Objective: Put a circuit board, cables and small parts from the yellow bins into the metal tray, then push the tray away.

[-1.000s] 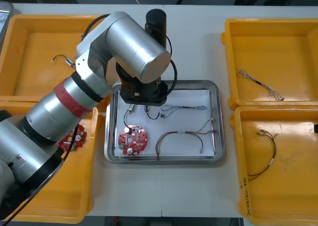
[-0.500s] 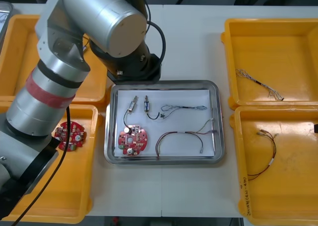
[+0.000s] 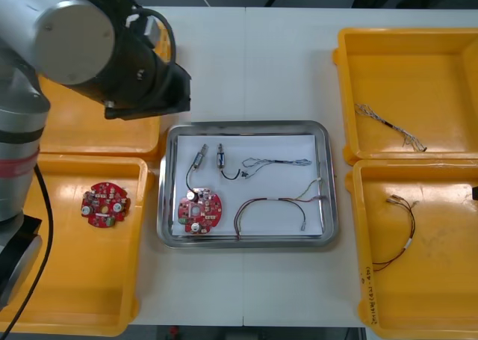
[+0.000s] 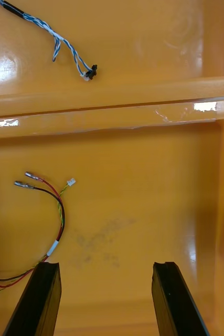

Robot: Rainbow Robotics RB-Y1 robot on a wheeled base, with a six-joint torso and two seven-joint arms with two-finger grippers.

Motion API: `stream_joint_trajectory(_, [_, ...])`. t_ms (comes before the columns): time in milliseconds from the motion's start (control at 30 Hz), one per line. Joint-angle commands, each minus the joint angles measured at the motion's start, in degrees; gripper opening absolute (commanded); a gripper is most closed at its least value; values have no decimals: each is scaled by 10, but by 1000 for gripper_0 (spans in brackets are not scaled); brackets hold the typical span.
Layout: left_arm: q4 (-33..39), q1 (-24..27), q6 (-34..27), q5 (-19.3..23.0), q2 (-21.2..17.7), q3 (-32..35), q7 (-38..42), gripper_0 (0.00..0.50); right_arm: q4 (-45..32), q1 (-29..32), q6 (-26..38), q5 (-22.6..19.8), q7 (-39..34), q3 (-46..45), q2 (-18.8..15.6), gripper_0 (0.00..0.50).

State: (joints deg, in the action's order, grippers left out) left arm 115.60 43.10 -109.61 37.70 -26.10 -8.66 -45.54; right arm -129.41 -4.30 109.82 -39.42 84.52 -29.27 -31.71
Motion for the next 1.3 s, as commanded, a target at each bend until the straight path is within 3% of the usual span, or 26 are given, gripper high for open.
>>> stream_joint_trajectory(33, [45, -34, -4, 16, -44, 52, -70, 500, -19, 8, 2, -2, -22, -13, 7, 500])
stream_joint_trajectory(533, [95, -148, -4, 41, -115, 170, -126, 500, -42, 3, 2, -15, -18, 18, -29, 500])
stream_joint_trajectory(733, [101, -194, -4, 71, -145, 215, -153, 500, -57, -16, 2, -27, -13, 50, -33, 500])
stream_joint_trajectory(1300, [130, -296, -4, 79, -166, 270, -210, 500, -73, -110, 2, -78, -9, 176, -42, 500])
